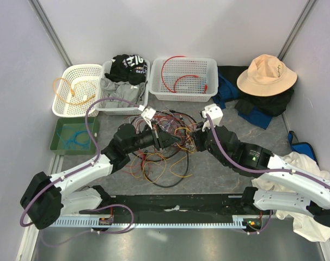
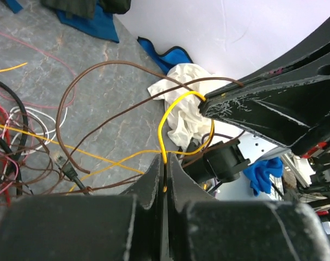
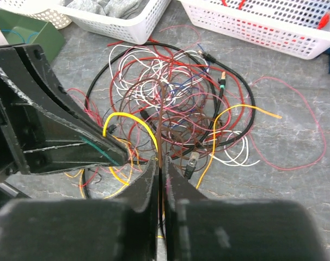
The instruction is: Untangle the cables
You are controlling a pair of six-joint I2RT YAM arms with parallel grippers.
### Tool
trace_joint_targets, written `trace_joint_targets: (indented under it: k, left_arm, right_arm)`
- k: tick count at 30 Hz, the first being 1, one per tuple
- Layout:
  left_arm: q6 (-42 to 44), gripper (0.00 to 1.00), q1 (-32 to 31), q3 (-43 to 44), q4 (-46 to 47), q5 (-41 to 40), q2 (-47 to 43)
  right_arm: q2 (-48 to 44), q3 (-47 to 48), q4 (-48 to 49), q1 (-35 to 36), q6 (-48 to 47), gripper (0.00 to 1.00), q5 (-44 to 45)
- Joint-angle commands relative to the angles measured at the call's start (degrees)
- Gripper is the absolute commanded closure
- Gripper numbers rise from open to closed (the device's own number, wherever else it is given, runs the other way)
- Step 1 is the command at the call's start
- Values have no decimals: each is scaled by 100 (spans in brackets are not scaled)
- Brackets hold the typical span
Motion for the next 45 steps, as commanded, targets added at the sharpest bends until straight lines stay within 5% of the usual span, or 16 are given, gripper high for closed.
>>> trace_joint_targets:
  k: [1,2,3,5,8,16,28,33,41,45]
  left_arm:
    - [248,98,-19,483,-622,-286,-362]
    - [501,98,-19,624,-992,-455,-458]
    - [634,98,-19,782,-1353,-648,-642]
    - [1081,98,-11,1379,-2513,-1333,-766]
    - [1688,98,-11,2381,-3882,-2306,-846]
    - [2736,98,-11,4945,-5390,-3874,-425]
    - [3404,98,-11,7927,-6146,-3770,586]
    - [3589,98,-11,8272,-6252,-3936,701]
    - [3861,98,24,7790,-6428,-6413,1104]
    - [3458,98,611,7446,-6454,-6758,1333]
  right_arm:
    - [-189,-48,114,12,0,77,184]
    - [-294,-84,123,12,0,56,202]
    - [-338,-110,106,12,0,46,271]
    - [-487,-198,79,12,36,29,325]
    - [-654,-268,53,12,44,16,456]
    - [-901,-558,201,12,-26,15,317]
    - [-1033,-1332,1825,12,-324,16,-571]
    - [-664,-1157,2285,12,-474,16,-791]
    - [-558,-1297,2329,12,-395,16,-730]
    - [-751,-1411,2207,3,-395,16,-598]
